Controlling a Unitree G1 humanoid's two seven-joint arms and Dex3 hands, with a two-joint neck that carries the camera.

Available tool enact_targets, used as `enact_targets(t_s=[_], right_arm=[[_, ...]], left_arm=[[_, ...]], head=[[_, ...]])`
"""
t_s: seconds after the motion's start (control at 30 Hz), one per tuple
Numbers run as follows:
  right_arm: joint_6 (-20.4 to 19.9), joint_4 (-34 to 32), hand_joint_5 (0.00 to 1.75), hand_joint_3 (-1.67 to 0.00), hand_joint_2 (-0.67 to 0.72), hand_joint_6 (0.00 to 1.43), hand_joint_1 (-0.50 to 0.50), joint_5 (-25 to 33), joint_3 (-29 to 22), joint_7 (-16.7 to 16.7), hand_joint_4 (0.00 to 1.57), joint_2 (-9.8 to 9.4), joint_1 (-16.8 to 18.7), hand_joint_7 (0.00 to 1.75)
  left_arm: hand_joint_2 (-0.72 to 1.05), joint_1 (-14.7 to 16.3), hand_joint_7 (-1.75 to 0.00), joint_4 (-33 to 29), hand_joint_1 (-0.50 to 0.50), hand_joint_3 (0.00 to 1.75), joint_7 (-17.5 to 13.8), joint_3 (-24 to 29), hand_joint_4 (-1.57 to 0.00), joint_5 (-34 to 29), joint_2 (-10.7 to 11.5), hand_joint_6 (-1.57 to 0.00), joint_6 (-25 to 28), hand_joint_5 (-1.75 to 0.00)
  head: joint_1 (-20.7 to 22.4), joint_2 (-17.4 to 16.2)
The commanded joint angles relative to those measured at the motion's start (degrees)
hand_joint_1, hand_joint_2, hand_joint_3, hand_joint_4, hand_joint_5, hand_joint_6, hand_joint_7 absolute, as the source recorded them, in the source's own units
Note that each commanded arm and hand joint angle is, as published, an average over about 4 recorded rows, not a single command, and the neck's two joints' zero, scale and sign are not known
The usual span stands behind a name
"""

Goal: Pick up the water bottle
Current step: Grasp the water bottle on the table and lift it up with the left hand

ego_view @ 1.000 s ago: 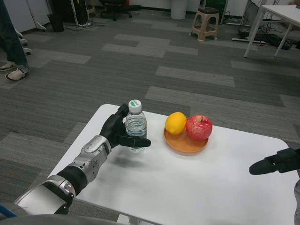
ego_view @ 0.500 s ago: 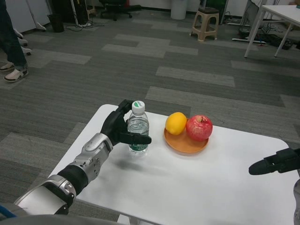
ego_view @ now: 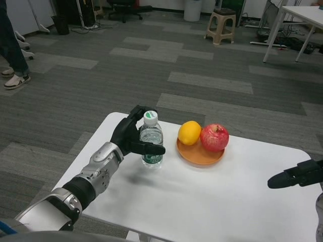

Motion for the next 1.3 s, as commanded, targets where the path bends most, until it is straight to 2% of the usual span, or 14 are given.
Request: enact_targets(t_s=[0.03,0.17,0.27,0.33,0.47,0.57,0.67,0.83,0.9,0.93,1.03,1.13,1.2,1.3], right_arm=[[-0.68,0.19,0.00,0.00,0.72,0.00,-0.33,0.45,-0.19,-0.30,0.00,0.31,0.60,0.00],[-0.70,0.26,0.00,0.00,0.72,0.00,-0.33,0.45,-0.12,-0.39,0.00,0.31,0.60,0.00],[-0.70,0.30,0.00,0.00,0.72,0.00,-0.33,0.45,-0.08,-0.41,0.00,0.31,0.60,0.00],[-0.70,0.35,0.00,0.00,0.72,0.00,-0.33,0.45,-0.04,-0.41,0.00,0.31,0.60,0.00],[-0.70,0.28,0.00,0.00,0.72,0.00,-0.33,0.45,-0.10,-0.50,0.00,0.31,0.60,0.00],[-0.70,0.28,0.00,0.00,0.72,0.00,-0.33,0.45,-0.06,-0.50,0.00,0.31,0.60,0.00],[-0.70,0.28,0.00,0.00,0.72,0.00,-0.33,0.45,-0.01,-0.50,0.00,0.31,0.60,0.00],[-0.70,0.22,0.00,0.00,0.72,0.00,-0.33,0.45,-0.01,-0.50,0.00,0.31,0.64,0.00],[-0.70,0.19,0.00,0.00,0.72,0.00,-0.31,0.45,-0.01,-0.54,0.00,0.31,0.69,0.00],[-0.70,0.22,0.00,0.00,0.72,0.00,-0.31,0.45,0.01,-0.57,0.00,0.31,0.69,0.00],[-0.70,0.24,0.00,0.00,0.72,0.00,-0.33,0.45,0.07,-0.59,0.00,0.31,0.69,0.00],[-0.70,0.26,0.00,0.00,0.72,0.00,-0.31,0.45,0.12,-0.59,0.00,0.31,0.64,0.00],[-0.70,0.28,0.00,0.00,0.72,0.00,-0.30,0.45,0.16,-0.59,0.00,0.31,0.64,0.00],[-0.70,0.28,0.00,0.00,0.72,0.00,-0.29,0.45,0.16,-0.59,0.00,0.31,0.69,0.00]], left_arm=[[0.43,-0.17,-1.54,1.23,0.50,0.17,-0.17,-0.10,-0.08,0.59,0.53,0.00,-0.33,-1.75],[0.52,-0.17,-1.36,1.67,0.50,0.17,-0.08,0.15,0.00,1.61,0.57,0.00,-0.31,-1.75],[0.41,-0.17,-1.24,1.73,0.50,0.17,-0.12,0.39,0.00,3.23,0.62,0.00,-0.18,-1.75],[0.25,-0.17,-1.19,1.78,0.50,0.17,-0.15,0.41,0.00,3.76,0.68,0.00,-0.15,-1.75],[-0.28,-0.17,-1.19,2.02,0.50,0.09,-0.23,0.36,0.00,4.20,0.70,0.00,0.20,-1.75],[-0.53,-0.17,-1.19,2.20,0.50,0.09,-0.23,0.36,0.00,4.68,0.70,0.00,0.57,-1.75],[-0.64,-0.12,-1.13,2.24,0.50,0.09,-0.23,0.45,0.00,4.79,0.70,0.00,0.99,-1.75],[-0.64,-0.08,-1.12,2.24,0.50,0.09,-0.23,0.58,0.00,4.79,0.70,0.00,0.94,-1.75],[-0.59,-0.08,-1.15,2.24,0.50,0.09,-0.23,0.58,0.00,4.79,0.70,0.00,0.90,-1.75],[-0.44,-0.06,-1.17,2.24,0.50,0.09,-0.21,0.61,0.00,4.77,0.70,0.00,0.88,-1.75],[0.41,-0.03,-1.20,2.24,0.50,0.17,-0.15,0.67,0.00,4.57,0.66,0.00,0.72,-1.75],[0.94,-0.06,-1.33,2.28,0.50,0.39,-0.02,0.67,0.00,4.13,0.53,0.00,-0.02,-1.75],[1.05,-0.08,-1.47,2.33,0.48,0.52,0.12,0.63,-0.01,4.00,0.44,0.00,-0.59,-1.75],[1.05,-0.01,-1.61,2.33,0.42,0.52,0.47,0.58,-0.04,4.07,0.37,0.00,-0.92,-1.75]], head=[[0.10,-0.13],[0.25,-0.27],[0.18,-0.35],[0.18,-0.35],[0.18,-0.35],[0.18,-0.35],[0.20,-0.43],[0.18,-0.52],[0.16,-0.63],[0.16,-0.66],[0.16,-0.66],[0.19,-0.63],[0.22,-0.60],[0.24,-0.59]])
